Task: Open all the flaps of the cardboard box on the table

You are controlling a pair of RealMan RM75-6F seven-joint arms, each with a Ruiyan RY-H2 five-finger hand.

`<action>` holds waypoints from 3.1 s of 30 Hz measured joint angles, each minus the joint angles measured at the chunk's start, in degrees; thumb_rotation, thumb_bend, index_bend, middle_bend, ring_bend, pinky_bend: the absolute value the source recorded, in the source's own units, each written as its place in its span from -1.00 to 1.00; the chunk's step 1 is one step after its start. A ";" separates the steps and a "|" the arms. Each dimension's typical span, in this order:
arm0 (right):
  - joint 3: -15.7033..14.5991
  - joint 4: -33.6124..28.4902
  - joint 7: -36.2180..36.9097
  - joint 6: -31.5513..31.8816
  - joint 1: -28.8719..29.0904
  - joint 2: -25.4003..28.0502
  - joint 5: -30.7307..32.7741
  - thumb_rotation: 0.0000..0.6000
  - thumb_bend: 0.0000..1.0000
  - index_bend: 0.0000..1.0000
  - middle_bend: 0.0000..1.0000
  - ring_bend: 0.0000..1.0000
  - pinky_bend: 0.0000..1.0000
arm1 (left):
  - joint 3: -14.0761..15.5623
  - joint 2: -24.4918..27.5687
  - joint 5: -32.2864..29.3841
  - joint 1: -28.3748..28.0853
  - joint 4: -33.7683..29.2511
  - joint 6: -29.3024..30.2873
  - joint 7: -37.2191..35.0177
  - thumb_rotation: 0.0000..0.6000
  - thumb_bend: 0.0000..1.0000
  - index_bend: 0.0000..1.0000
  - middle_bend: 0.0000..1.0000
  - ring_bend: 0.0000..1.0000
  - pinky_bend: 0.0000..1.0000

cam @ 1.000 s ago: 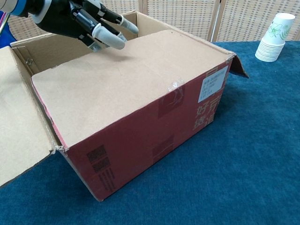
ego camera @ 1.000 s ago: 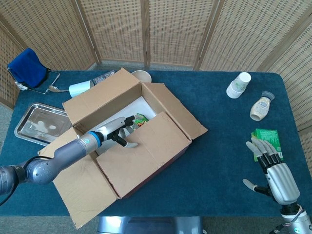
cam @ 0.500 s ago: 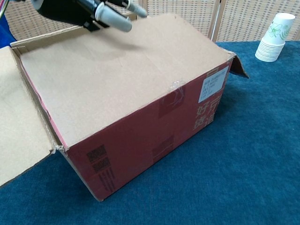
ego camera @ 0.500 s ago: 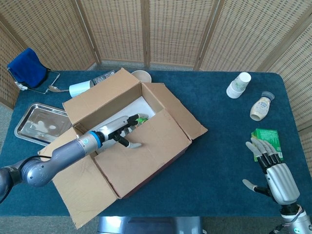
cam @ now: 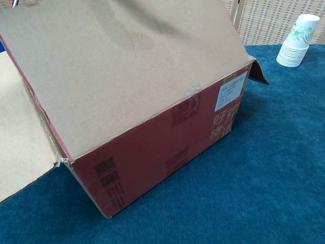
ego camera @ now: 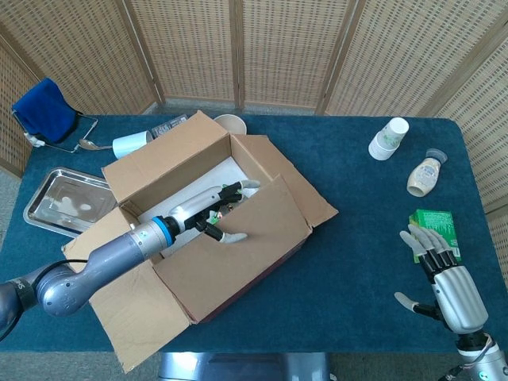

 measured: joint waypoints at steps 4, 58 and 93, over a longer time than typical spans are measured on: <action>0.00 -0.06 0.02 -0.03 0.00 0.04 0.07 1.00 -0.82 -1.00 -1.00 -1.00 -1.00 | -1.50 -0.98 2.00 1.02 -0.55 -0.40 -2.23 1.00 -1.00 -0.88 -0.33 -0.36 0.01; -0.14 -0.52 -0.46 -0.23 0.13 0.00 -0.22 1.00 -0.78 -1.00 -1.00 -1.00 -1.00 | -3.18 -14.92 7.37 0.92 -0.02 2.28 -16.37 0.28 -1.00 -0.53 -0.35 -0.43 -0.16; 0.22 -0.68 1.03 0.54 -0.09 0.58 0.38 1.00 -0.78 -1.00 -1.00 -1.00 -1.00 | 1.19 -14.56 10.90 2.06 -0.80 7.24 -9.17 0.29 -1.00 -0.53 -0.42 -0.54 -0.30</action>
